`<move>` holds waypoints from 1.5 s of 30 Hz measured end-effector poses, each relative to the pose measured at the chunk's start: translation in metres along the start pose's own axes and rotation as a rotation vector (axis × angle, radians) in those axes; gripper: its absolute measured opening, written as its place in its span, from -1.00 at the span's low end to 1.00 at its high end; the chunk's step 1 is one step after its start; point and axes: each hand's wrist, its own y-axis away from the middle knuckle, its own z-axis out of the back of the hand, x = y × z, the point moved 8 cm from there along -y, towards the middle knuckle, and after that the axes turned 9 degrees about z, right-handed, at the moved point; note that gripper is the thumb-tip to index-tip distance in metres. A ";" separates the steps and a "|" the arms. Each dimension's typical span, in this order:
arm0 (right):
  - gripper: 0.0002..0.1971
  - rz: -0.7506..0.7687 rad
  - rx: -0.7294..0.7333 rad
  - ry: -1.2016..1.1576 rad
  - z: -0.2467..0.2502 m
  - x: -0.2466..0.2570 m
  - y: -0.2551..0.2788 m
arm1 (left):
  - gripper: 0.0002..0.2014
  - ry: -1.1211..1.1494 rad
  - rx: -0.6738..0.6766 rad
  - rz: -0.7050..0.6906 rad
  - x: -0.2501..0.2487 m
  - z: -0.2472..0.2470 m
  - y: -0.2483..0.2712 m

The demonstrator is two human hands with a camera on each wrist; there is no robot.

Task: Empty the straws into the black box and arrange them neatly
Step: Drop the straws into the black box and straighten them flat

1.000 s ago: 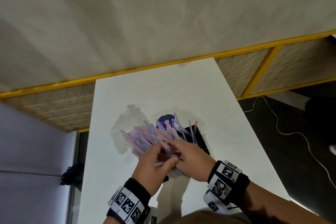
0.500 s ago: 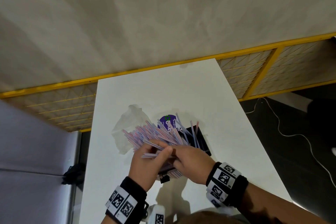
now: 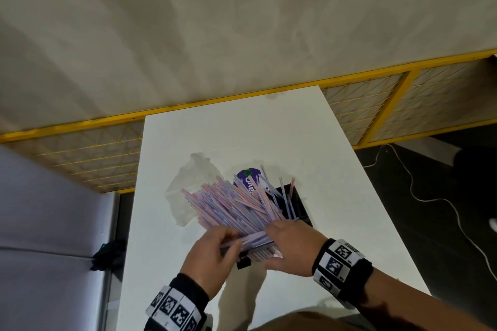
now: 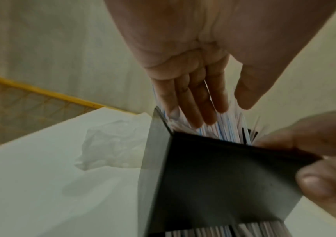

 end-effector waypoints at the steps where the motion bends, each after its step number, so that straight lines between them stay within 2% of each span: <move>1: -0.31 -0.004 0.017 0.012 -0.001 -0.001 -0.003 | -0.92 -0.079 0.040 -0.031 -0.003 -0.007 0.001; 5: -0.40 -0.026 0.134 0.123 -0.001 -0.004 -0.018 | -0.75 -0.305 0.092 -0.132 -0.012 -0.032 0.005; 11: -0.40 -0.107 0.352 0.170 -0.008 -0.011 -0.043 | -0.58 -0.456 0.058 -0.051 -0.006 -0.043 0.000; 15: -0.42 -0.094 0.468 0.161 -0.016 -0.013 -0.056 | -0.46 -0.500 0.197 0.026 -0.001 -0.055 -0.004; 18: -0.42 -0.070 0.500 0.125 -0.019 -0.016 -0.064 | -0.39 -0.430 0.289 0.052 -0.003 -0.062 -0.006; 22: -0.32 -0.053 0.564 0.129 -0.030 -0.021 -0.070 | -0.45 -0.400 0.317 0.036 -0.004 -0.068 -0.004; 26: -0.25 -0.053 0.579 0.105 -0.035 -0.024 -0.071 | -0.46 -0.415 0.298 0.031 0.000 -0.073 0.000; 29: -0.30 -0.070 0.586 0.094 -0.033 -0.026 -0.068 | -0.45 -0.399 0.283 0.040 0.002 -0.074 0.000; 33: -0.41 -0.106 0.513 0.087 -0.027 -0.032 -0.065 | -0.38 -0.388 0.261 0.035 0.003 -0.071 -0.002; 37: -0.49 -0.089 0.483 0.130 -0.026 -0.033 -0.062 | -0.42 -0.369 0.233 0.013 0.001 -0.067 -0.004; 40: -0.49 -0.090 0.466 0.141 -0.028 -0.035 -0.060 | -0.40 -0.357 0.223 -0.025 -0.002 -0.065 -0.004; 45: -0.47 -0.095 0.485 0.024 -0.031 -0.036 -0.056 | -0.32 -0.382 0.248 -0.056 -0.005 -0.065 -0.006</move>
